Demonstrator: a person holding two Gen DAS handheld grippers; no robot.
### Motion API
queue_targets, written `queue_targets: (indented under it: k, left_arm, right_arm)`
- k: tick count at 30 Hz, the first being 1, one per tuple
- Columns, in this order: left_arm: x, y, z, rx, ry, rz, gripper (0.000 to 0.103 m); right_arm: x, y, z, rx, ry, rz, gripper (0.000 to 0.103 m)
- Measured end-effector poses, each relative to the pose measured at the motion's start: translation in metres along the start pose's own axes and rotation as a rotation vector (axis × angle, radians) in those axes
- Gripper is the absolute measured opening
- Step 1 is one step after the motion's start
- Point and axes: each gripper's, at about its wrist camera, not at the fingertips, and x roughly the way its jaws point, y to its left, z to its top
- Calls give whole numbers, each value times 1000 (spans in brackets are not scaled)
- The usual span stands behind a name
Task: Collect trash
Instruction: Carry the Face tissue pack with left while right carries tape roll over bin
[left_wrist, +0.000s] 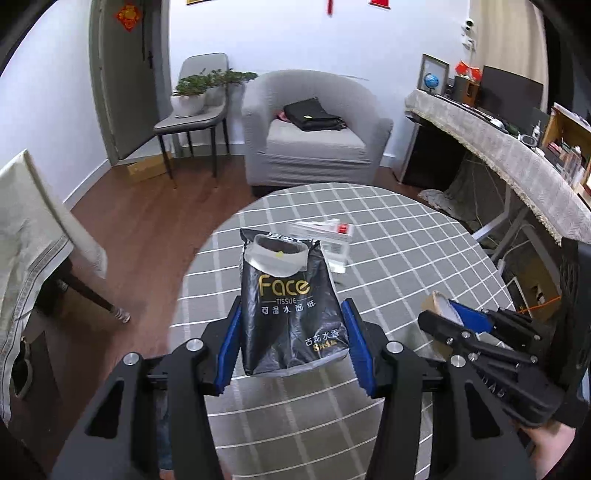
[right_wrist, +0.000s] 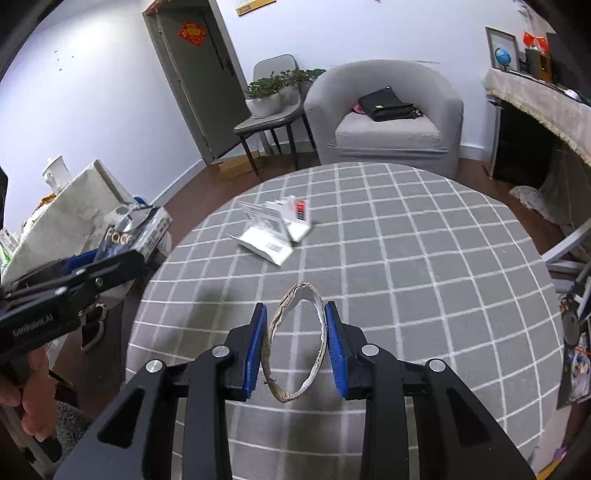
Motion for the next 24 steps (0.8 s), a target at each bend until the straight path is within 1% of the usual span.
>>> queue_targets:
  k: [2, 4, 6, 13, 18, 24]
  left_arm:
    - [-2, 13, -2, -9, 0, 8, 55]
    - [-4, 28, -6, -26, 5, 5, 55]
    - [-6, 47, -11, -40, 6, 18, 55]
    - [-10, 108, -26, -93, 11, 57, 55]
    - [-9, 154, -39, -135, 27, 81, 55]
    - [2, 194, -60, -163, 57, 89, 55]
  right_arm:
    - [4, 11, 3, -9, 5, 8, 32]
    - [10, 27, 8, -27, 4, 19, 32]
    - [17, 46, 13, -42, 9, 33, 32]
    - [43, 113, 19, -144, 36, 61, 32]
    - [56, 146, 21, -188, 50, 74, 32]
    - [77, 176, 21, -226, 87, 94, 32]
